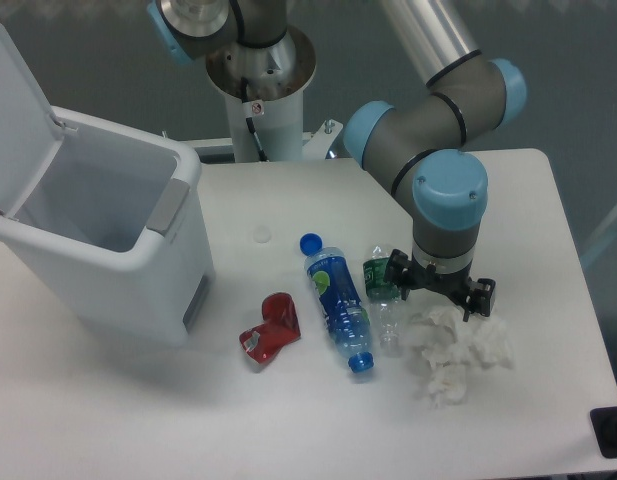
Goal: Pick up the plastic bottle
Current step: 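Move the gripper over the clear blue-capped plastic bottle and lower it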
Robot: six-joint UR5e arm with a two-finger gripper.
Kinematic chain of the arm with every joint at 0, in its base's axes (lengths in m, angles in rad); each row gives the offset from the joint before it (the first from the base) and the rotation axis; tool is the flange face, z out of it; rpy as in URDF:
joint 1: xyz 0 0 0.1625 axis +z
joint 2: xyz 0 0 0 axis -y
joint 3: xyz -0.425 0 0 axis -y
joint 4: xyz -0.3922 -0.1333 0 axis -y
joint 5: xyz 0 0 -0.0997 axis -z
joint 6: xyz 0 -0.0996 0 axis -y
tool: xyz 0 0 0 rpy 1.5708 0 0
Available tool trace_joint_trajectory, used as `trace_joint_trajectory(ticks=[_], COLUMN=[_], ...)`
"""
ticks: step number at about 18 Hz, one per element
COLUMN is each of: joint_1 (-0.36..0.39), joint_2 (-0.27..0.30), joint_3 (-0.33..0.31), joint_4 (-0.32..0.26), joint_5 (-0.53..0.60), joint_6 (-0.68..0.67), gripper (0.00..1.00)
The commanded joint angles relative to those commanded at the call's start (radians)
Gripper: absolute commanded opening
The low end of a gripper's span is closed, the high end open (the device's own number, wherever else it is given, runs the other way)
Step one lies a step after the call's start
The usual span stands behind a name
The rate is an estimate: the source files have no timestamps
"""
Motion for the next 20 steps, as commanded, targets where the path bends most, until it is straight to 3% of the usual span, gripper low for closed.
trace_joint_trajectory(ticks=[6,10,16,20], joint_1=[-0.008,-0.051,-0.093,-0.115], joint_2=[-0.003,-0.035,-0.029,-0.060], joint_3=[0.014,0.029,0.012,0.006], joint_4=[-0.002,0.002,0.015,0.081], joint_5=[-0.002,0.000,-0.024,-0.031], joint_6=[-0.020,-0.201,-0.299,-0.386], gripper=[1.00,1.00,1.00,1.00])
